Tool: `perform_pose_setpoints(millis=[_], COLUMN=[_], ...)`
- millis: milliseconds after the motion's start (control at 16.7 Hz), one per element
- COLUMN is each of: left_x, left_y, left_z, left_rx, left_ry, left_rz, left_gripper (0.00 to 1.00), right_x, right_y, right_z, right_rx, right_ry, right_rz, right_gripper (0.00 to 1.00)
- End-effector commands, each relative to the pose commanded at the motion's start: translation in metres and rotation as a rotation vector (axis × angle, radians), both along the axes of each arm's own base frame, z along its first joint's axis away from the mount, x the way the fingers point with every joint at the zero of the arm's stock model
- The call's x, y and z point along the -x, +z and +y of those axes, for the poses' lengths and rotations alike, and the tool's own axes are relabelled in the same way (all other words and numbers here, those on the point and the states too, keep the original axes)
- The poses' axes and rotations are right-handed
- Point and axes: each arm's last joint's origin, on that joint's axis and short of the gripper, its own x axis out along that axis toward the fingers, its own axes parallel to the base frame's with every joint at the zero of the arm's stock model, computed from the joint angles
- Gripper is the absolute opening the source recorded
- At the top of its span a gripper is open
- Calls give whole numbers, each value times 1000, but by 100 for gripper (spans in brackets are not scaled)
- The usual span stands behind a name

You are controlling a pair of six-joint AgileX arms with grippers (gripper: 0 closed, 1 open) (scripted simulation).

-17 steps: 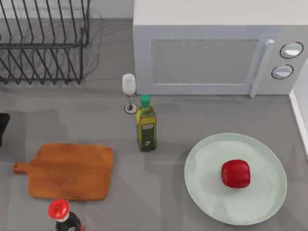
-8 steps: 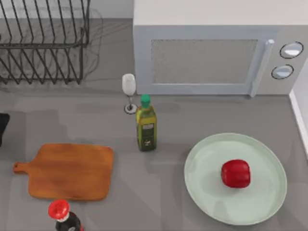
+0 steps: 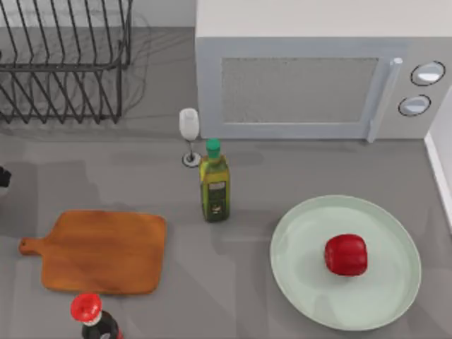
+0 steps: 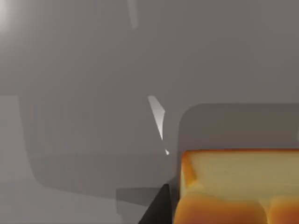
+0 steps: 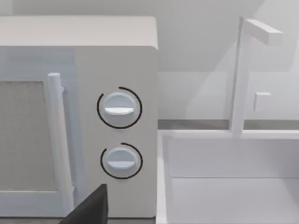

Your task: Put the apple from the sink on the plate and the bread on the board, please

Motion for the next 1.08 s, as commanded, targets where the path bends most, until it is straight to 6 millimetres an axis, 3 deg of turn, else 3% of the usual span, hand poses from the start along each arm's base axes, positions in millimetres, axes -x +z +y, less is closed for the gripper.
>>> perform_pose_setpoints(millis=[420,600,1080], left_x=[0,-2,-2], left_y=[0,17,103], left_z=[0,0,-1], left_rx=[0,2,6], left_ry=[0,1,0], left_rz=[0,-30,-17], left_gripper=[0,0,0], right_x=[0,0,0], right_y=[0,0,0], right_z=[0,0,0], right_rx=[0,0,0], right_ry=[0,0,0], right_rz=[0,0,0], right_gripper=[100,100,100])
